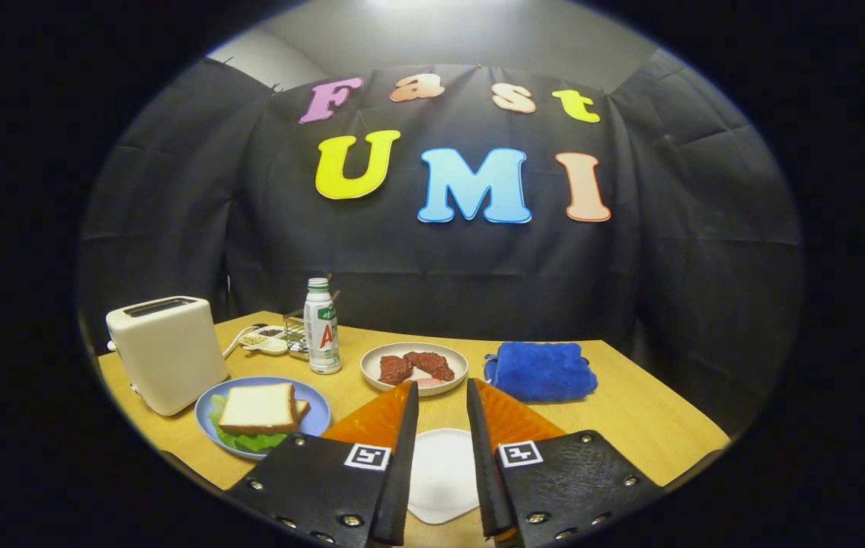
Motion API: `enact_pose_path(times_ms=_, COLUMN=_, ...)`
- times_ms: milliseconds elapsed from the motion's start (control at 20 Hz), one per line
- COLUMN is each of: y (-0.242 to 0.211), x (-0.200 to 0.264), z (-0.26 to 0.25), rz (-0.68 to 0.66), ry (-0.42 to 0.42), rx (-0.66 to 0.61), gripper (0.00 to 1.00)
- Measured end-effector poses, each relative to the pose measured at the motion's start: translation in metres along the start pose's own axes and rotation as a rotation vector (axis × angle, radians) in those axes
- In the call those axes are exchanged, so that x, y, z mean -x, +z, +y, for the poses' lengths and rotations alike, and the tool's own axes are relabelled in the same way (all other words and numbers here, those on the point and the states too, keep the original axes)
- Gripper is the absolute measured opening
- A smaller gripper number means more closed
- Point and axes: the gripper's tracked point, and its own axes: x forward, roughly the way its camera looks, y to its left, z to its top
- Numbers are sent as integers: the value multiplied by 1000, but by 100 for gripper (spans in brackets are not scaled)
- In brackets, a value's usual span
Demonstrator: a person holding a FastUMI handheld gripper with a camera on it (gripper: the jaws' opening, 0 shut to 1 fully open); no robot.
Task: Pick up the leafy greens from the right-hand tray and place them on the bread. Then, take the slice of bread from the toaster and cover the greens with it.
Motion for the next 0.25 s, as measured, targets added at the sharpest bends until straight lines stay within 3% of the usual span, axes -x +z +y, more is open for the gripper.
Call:
enact_pose_path(times_ms=150, y=3, x=12, z=-51, rz=-11, ry=-51, rx=39, gripper=37)
enact_pose_path(times_ms=250, y=2, x=16, z=-74, rz=-39, ry=-33, rx=62, gripper=37)
